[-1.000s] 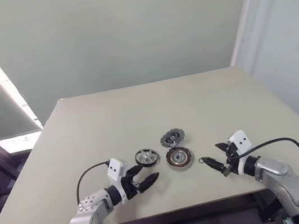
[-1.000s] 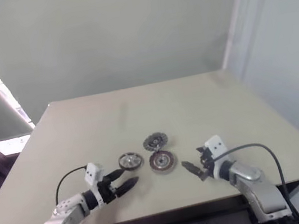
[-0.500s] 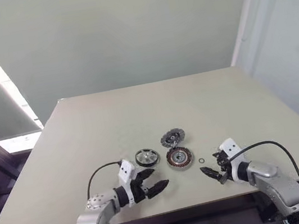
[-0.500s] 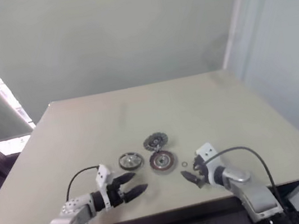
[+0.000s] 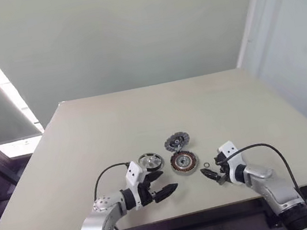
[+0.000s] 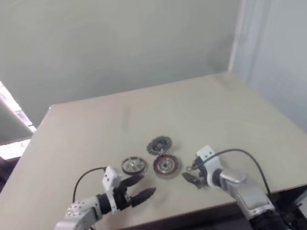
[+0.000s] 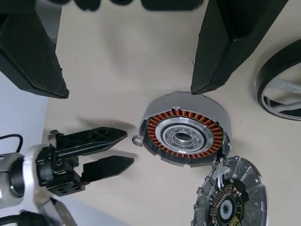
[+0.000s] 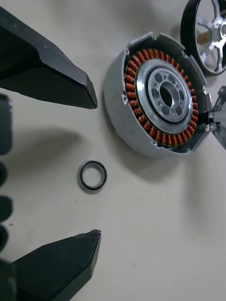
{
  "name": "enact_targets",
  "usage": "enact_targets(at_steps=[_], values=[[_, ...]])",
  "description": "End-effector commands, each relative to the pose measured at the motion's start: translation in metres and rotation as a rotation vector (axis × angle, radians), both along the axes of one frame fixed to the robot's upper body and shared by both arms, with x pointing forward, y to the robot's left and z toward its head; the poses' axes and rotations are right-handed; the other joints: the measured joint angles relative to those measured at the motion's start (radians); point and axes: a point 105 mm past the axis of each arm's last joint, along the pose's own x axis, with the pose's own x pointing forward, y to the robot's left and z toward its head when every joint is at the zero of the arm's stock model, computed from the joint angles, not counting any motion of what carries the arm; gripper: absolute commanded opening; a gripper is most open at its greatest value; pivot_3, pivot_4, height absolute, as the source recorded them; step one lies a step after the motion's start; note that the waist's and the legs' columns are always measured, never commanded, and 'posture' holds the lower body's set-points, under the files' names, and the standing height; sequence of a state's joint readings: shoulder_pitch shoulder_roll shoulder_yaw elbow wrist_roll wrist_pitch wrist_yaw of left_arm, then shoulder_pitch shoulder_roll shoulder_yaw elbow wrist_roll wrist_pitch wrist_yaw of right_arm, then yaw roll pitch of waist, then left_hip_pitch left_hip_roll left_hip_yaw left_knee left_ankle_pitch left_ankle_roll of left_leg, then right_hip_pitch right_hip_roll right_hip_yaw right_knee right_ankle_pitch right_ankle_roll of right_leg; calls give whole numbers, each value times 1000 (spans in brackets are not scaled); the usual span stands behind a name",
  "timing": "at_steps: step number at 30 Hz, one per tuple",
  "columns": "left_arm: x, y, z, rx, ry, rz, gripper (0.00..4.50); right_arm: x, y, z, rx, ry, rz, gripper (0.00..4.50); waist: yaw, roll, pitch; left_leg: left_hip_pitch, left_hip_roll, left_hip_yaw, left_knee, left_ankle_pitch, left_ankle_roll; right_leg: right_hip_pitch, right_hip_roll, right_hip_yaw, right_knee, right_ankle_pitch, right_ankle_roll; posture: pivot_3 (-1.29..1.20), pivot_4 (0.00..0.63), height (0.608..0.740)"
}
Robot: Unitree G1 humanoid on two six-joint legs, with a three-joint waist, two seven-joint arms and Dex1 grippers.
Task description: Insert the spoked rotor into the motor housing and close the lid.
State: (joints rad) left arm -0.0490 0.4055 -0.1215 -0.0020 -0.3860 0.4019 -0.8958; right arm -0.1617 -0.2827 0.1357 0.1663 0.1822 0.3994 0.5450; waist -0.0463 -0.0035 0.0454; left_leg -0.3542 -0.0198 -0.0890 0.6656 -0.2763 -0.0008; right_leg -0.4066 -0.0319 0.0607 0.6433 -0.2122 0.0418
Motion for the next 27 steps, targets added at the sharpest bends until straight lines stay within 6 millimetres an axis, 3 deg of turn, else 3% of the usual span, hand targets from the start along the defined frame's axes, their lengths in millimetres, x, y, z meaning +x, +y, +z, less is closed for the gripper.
enact_targets(at_steps=[1,10,14,22,27], values=[[5,-4,12,-10,-59,-15,4474,11,2,12,5,-65,-6,4500,0,0,0,0,0,0,0,0,0,0,0,0,0,0,0,0,0,740],[5,-3,12,-4,-60,-14,4474,11,6,0,-31,-62,11,4500,-2,0,0,0,0,0,0,0,0,0,0,0,0,0,0,0,0,740],[6,-4,12,-6,-63,-14,4500,10,7,-2,-39,-59,18,3582,-3,0,0,0,0,0,0,0,0,0,0,0,0,0,0,0,0,740],[7,-5,12,-9,-65,-11,4500,10,9,-2,-31,-53,26,796,-3,0,0,0,0,0,0,0,0,0,0,0,0,0,0,0,0,740],[7,-4,11,-9,-65,-8,4500,10,9,0,-26,-59,26,797,-3,0,0,0,0,0,0,0,0,0,0,0,0,0,0,0,0,740]])
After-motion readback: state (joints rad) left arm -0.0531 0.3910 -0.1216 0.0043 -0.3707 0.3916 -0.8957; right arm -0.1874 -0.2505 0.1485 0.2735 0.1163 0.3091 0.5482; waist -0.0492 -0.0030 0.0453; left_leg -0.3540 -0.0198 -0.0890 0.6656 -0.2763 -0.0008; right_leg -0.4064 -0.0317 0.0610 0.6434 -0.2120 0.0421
